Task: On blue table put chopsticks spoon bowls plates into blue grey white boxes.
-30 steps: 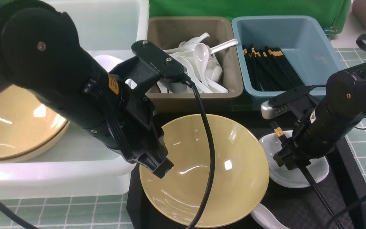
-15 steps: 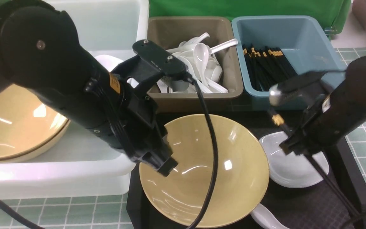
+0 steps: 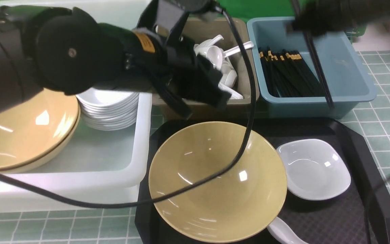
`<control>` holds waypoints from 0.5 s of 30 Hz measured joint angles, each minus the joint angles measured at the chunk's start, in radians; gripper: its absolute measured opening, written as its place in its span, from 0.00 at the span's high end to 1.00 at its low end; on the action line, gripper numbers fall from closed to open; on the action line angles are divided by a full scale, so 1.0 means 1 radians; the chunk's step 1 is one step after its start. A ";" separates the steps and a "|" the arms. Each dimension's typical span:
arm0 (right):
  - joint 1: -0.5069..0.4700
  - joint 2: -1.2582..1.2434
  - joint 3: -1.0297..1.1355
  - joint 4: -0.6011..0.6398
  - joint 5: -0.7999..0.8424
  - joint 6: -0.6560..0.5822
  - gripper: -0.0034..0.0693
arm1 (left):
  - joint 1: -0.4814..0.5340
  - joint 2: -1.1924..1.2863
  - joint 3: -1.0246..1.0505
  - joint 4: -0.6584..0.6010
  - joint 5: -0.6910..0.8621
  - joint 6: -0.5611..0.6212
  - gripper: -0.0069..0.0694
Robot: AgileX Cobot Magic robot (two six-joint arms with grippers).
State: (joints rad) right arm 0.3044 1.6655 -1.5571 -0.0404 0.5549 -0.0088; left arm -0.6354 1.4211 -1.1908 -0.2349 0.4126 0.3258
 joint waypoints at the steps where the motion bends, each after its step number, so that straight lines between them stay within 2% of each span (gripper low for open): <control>1: -0.014 0.023 -0.026 0.000 -0.015 0.009 0.73 | 0.000 0.000 0.000 0.007 -0.020 0.000 0.91; 7: -0.081 0.219 -0.176 -0.003 -0.082 0.068 0.73 | 0.000 0.000 0.000 0.056 -0.063 0.000 0.91; 15: -0.121 0.458 -0.289 -0.003 -0.093 0.121 0.73 | 0.000 0.000 0.000 0.071 -0.033 0.000 0.91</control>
State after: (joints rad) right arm 0.1838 2.1239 -1.8458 -0.0436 0.4617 0.1127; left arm -0.6354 1.4215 -1.1908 -0.1636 0.3792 0.3258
